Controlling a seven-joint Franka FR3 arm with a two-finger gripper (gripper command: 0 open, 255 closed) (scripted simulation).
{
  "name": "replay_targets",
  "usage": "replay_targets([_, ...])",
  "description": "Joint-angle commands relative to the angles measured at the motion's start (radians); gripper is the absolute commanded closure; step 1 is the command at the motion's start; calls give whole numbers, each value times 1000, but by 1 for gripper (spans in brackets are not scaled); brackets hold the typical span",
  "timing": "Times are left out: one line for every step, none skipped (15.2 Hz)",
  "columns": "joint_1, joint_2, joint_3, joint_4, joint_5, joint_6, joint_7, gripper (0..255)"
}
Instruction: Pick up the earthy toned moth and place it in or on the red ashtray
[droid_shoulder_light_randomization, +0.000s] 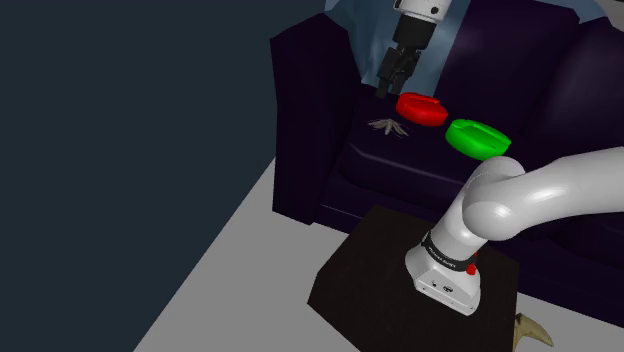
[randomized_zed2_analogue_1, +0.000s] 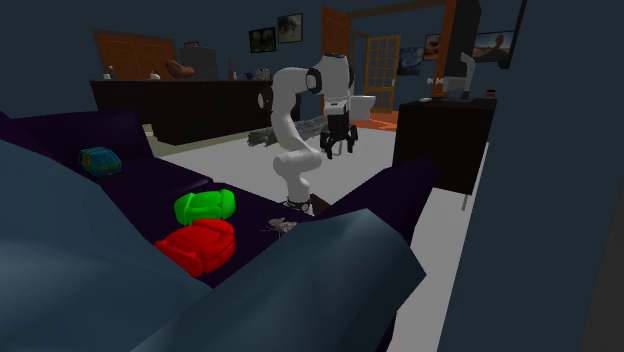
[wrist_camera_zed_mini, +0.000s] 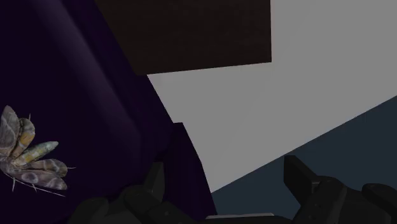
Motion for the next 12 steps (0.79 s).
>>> replay_targets([0, 0, 0, 0, 0, 0, 0, 0])
replay_targets([-8, -11, -19, -24, -14, 19, -24, 0])
replay_targets([-15, -21, -39, -46, -28, 38, -47, 0])
replay_targets([-23, -30, -59, -67, -42, 57, -71, 0])
replay_targets([-31, -37, -80, -88, -56, 77, -95, 0])
replay_targets([-40, -43, -101, -106, -71, 97, -118, 0])
replay_targets([-48, -47, -123, -124, -85, 118, -142, 0])
replay_targets([-57, -49, -145, -140, -99, 139, -166, 0])
replay_targets([-65, -50, -167, -156, -113, 160, -190, 0])
replay_targets([-74, -49, -190, -169, -127, 183, -215, 0])
replay_targets([-82, -46, -214, -182, -141, 205, -239, 0])
replay_targets([-90, -42, -238, -193, -154, 228, -264, 0])
